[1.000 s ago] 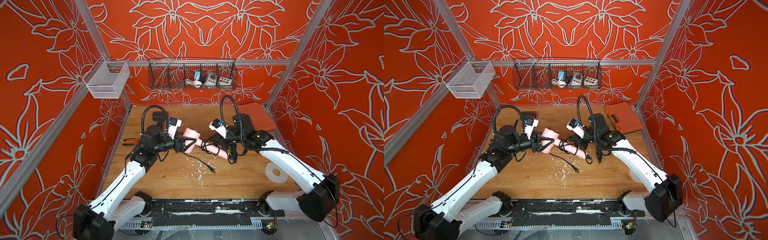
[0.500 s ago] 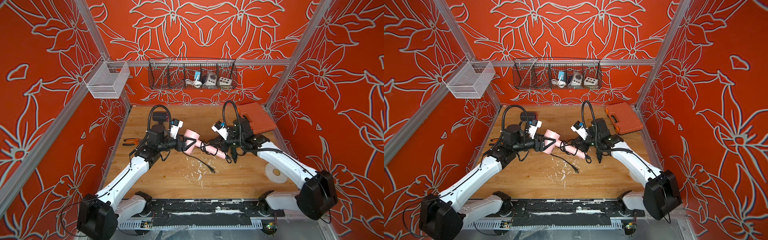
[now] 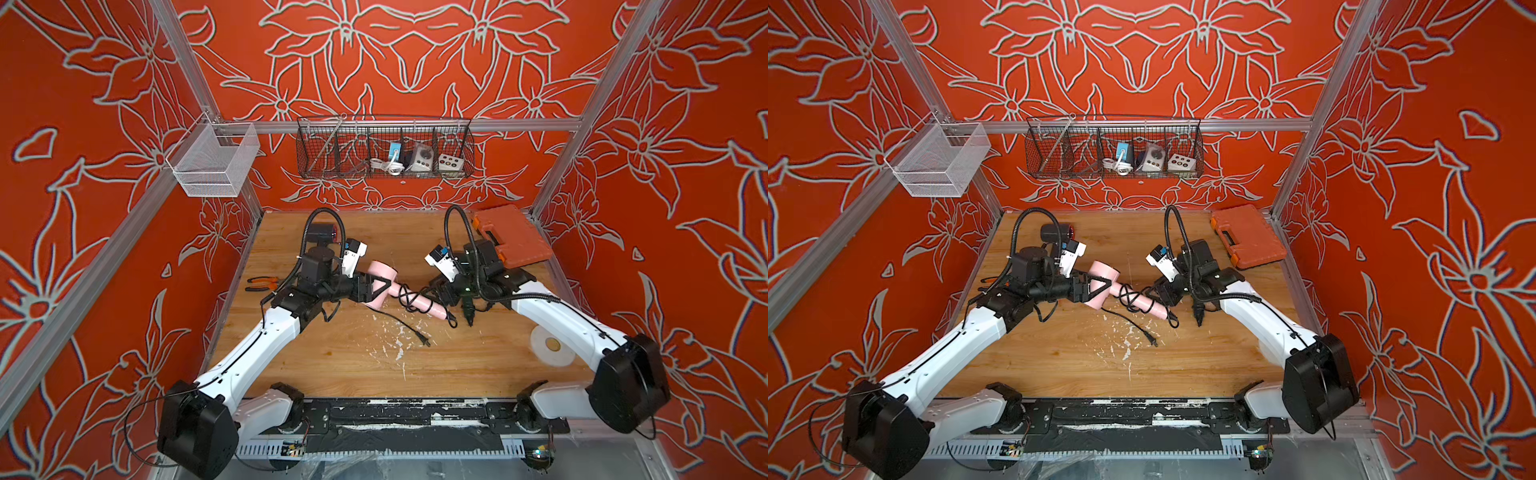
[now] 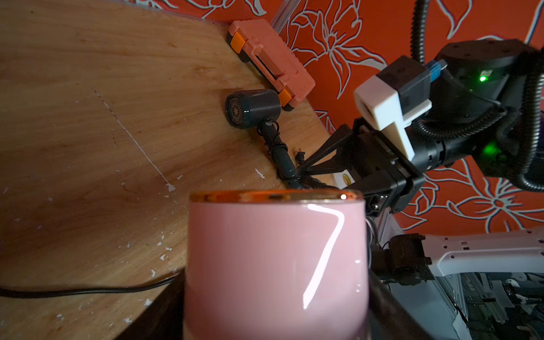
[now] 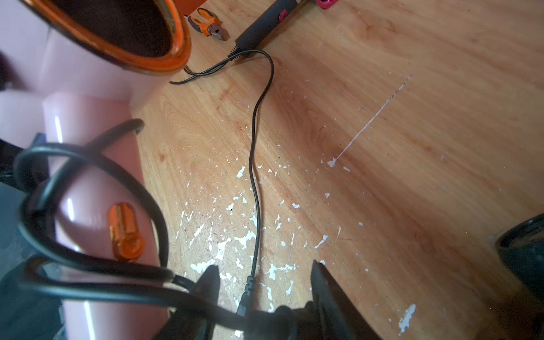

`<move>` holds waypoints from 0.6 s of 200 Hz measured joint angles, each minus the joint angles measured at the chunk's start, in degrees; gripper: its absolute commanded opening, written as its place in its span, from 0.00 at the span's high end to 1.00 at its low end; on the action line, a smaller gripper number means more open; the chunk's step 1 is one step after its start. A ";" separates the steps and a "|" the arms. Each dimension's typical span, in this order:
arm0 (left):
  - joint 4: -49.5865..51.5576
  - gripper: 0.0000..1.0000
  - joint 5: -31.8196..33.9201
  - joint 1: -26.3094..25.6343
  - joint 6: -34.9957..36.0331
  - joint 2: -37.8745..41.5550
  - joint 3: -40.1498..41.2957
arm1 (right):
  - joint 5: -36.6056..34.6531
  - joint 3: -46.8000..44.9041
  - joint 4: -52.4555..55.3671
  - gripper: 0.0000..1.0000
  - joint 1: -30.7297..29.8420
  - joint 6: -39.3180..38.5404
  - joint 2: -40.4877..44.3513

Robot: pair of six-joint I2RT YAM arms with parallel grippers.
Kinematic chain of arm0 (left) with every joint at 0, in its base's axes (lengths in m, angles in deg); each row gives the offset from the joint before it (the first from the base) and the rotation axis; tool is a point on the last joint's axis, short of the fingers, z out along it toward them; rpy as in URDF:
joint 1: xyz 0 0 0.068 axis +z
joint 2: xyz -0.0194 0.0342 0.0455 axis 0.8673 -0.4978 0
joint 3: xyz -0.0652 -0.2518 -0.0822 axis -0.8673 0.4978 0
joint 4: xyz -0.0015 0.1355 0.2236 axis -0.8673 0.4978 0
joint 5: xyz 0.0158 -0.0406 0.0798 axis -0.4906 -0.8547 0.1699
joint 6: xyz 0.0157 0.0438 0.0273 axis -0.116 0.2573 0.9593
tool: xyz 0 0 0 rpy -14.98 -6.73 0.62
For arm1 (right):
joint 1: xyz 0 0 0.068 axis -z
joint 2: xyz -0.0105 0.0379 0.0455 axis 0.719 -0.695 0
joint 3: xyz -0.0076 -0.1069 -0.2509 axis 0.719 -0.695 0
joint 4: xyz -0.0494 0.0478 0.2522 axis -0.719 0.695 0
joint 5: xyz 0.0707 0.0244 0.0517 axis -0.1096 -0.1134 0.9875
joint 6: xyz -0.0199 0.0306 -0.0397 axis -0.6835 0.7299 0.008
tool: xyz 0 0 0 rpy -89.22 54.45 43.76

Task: Wrap the cord around the hair dryer
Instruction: Wrap the power cord around the hair dryer.

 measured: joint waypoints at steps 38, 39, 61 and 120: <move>1.38 1.00 0.83 0.00 -0.04 -0.85 -0.28 | -3.26 1.81 4.68 0.31 0.04 -1.09 -0.87; 1.42 1.00 0.85 0.00 -0.04 -0.87 -0.31 | -3.30 1.88 4.76 0.31 0.04 -1.14 -0.90; 2.14 1.00 1.22 0.00 -0.11 -1.20 -0.94 | -5.07 3.80 8.15 0.28 0.04 -1.99 -1.20; 2.34 1.00 1.31 0.07 -0.81 -2.54 -1.38 | -9.33 7.91 16.28 0.25 0.04 -3.56 -1.40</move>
